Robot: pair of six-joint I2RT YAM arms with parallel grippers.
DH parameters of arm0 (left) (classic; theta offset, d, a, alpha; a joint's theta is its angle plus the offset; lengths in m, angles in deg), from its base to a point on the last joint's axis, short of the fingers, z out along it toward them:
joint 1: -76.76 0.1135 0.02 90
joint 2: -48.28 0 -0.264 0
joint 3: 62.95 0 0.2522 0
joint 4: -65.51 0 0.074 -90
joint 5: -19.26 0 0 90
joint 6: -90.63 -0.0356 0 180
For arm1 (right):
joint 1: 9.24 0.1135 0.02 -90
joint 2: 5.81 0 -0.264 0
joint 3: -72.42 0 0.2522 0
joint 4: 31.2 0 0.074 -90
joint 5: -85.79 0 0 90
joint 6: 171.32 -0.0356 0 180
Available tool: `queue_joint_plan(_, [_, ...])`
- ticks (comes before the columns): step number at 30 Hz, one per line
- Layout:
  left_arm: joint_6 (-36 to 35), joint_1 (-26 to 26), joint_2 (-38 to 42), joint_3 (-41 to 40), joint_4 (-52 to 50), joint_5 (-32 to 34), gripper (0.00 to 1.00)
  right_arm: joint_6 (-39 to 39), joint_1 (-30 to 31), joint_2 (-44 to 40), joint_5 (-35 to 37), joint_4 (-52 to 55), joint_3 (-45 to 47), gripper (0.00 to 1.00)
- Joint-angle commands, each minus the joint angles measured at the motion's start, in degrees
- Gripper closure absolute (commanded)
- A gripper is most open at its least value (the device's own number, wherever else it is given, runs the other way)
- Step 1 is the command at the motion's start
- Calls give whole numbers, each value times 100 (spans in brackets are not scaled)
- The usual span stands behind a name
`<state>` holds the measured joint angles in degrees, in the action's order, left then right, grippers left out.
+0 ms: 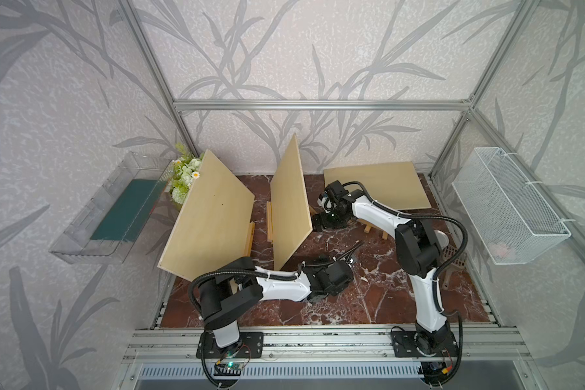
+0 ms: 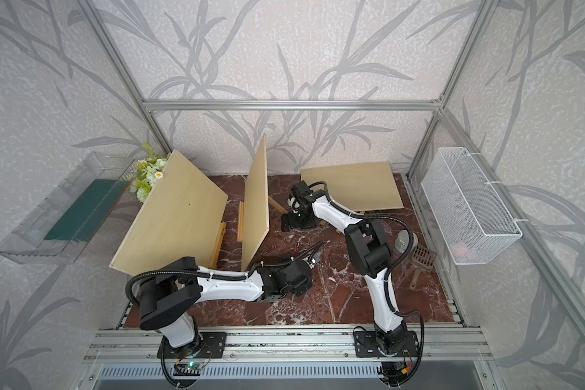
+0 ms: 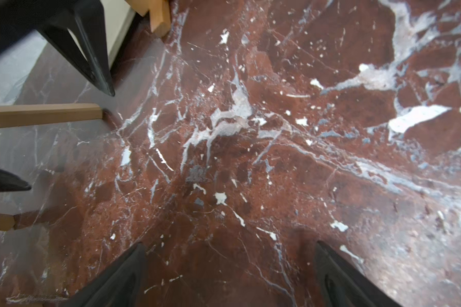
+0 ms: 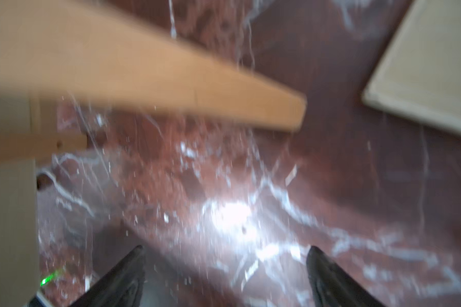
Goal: Assemble the easel
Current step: Adjust the easel at the center of the board.
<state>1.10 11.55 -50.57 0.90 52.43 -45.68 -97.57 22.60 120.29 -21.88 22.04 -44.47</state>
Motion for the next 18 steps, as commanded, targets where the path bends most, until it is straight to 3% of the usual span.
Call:
queue_joint_plan(1, [154, -5, 207, -133, -104, 254, 1, 31, 25, 400, -131, 24, -641, 8])
queue_joint_plan(18, [441, 27, 252, -271, -138, 581, 1, -228, 432, 3109, -307, 1032, -4904, 8])
